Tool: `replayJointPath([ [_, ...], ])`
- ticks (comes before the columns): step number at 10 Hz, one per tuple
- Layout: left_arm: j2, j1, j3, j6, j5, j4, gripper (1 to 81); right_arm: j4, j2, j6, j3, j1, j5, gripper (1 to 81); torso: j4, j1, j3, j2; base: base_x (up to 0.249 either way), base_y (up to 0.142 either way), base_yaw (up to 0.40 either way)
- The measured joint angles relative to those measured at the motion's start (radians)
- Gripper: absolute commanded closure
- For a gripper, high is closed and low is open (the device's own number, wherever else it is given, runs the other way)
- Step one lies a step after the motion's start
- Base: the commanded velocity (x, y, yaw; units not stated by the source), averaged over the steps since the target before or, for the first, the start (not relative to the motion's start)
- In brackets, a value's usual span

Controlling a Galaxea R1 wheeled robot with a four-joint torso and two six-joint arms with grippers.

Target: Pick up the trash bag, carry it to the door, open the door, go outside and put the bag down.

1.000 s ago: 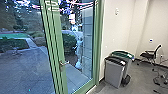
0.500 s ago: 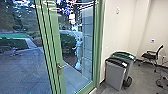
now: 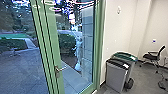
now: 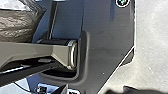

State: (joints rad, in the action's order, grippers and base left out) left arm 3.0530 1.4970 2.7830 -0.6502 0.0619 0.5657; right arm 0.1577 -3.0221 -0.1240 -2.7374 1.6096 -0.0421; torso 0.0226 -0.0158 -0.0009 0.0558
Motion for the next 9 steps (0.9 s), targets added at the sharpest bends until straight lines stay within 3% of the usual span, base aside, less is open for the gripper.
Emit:
replayJointPath([
  [9,0.0,0.0,0.0,0.0,0.0,0.0,81.1,0.0,-0.002,0.0,0.0,0.0,0.0,1.0,0.0,0.0,0.0,0.0,0.128,0.0,0.0],
])
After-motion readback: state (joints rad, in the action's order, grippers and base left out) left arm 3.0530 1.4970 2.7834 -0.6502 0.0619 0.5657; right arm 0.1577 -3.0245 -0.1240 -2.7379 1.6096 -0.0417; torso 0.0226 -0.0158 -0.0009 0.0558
